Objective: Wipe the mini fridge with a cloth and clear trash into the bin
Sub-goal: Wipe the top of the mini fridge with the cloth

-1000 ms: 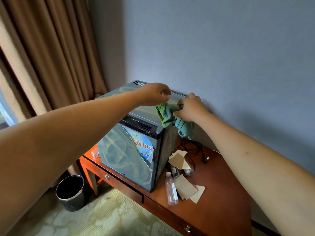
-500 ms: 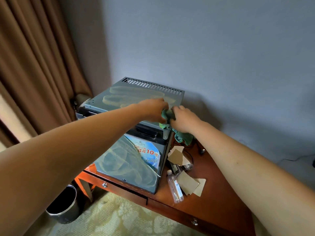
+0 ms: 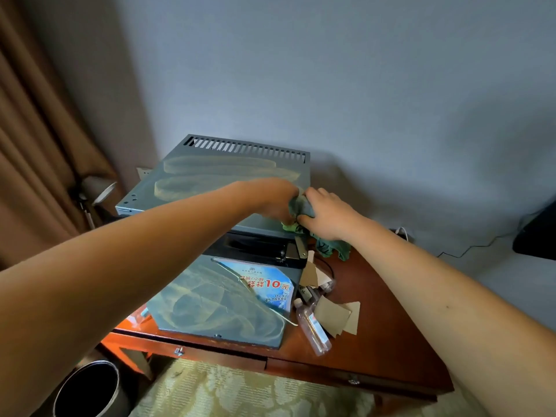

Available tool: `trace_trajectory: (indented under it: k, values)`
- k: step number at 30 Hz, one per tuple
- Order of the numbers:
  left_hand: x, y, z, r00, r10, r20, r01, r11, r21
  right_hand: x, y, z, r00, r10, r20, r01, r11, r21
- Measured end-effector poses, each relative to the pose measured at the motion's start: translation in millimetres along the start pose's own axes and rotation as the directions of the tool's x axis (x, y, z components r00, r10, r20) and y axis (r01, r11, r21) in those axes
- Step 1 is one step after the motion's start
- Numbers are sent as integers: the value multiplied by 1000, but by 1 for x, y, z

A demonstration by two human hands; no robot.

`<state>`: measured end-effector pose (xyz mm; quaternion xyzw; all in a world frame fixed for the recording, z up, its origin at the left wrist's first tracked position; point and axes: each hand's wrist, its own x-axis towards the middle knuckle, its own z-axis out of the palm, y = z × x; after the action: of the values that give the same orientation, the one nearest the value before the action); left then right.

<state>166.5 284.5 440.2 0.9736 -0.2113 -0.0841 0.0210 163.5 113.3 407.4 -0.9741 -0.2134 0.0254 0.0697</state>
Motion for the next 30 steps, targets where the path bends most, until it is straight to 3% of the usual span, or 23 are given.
trace_trajectory:
  k: [5,23,30]
  values:
    - [26,-16,3,999,22,-39,-23,999,-36,23,4,1,999,18,-41,-19,999,-28]
    - [186,-85,-22,981,-147,-124,127,979,-156,202,71,-11,993,100,-61,-101,995,-17]
    - [189,-86,-18,973,-171,-155,149,978,-145,209,68,-14,988,153,-23,-152,988,10]
